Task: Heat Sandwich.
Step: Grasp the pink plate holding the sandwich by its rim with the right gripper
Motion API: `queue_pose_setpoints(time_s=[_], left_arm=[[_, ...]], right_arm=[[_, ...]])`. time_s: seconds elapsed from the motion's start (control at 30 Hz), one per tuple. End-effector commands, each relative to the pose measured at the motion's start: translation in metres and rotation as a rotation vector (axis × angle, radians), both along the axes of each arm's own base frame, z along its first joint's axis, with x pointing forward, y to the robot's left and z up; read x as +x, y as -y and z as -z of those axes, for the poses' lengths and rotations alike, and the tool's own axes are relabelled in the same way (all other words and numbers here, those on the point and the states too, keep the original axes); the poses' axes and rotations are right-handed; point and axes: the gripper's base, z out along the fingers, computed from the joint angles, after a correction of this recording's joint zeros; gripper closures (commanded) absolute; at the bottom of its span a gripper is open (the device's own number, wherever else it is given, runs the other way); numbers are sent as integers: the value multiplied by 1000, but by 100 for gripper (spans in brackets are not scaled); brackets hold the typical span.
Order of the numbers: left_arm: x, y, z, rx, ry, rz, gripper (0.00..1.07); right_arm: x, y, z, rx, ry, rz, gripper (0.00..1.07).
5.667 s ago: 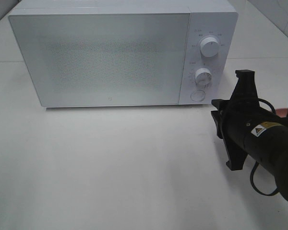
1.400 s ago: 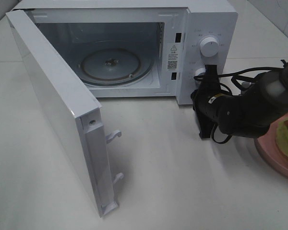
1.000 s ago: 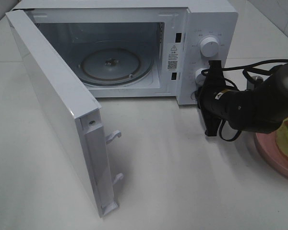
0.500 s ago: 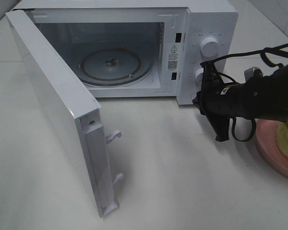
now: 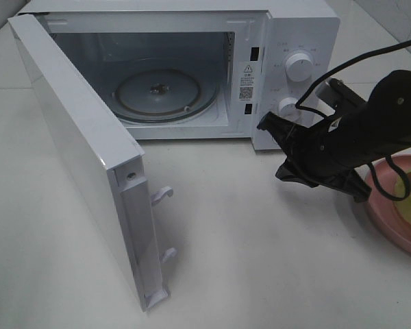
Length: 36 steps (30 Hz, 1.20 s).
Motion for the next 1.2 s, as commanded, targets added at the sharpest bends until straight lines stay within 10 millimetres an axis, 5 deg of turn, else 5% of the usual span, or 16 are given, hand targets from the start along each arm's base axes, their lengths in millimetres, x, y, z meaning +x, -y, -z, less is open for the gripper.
queue_pose_setpoints(time_s=[0.03,0.3,0.63,0.8,1.03,1.2], left_arm=[[-4,1,0,-10,35,2,3],[-4,1,0,-10,35,2,3],[-4,1,0,-10,35,2,3],[-4,1,0,-10,35,2,3],[-4,1,0,-10,35,2,3],[-4,1,0,-10,35,2,3]], right_arm=[[-9,5,-10,-162,17,-276,100],[-27,22,-32,-366,-22,-509,97],[-28,53,-44,-404,-187,-469,86],[-22,67,-49,-407,-208,-438,65],[-13,79,-56,-437,-185,-440,14],[-11,80,-55,-465,-181,-469,8]])
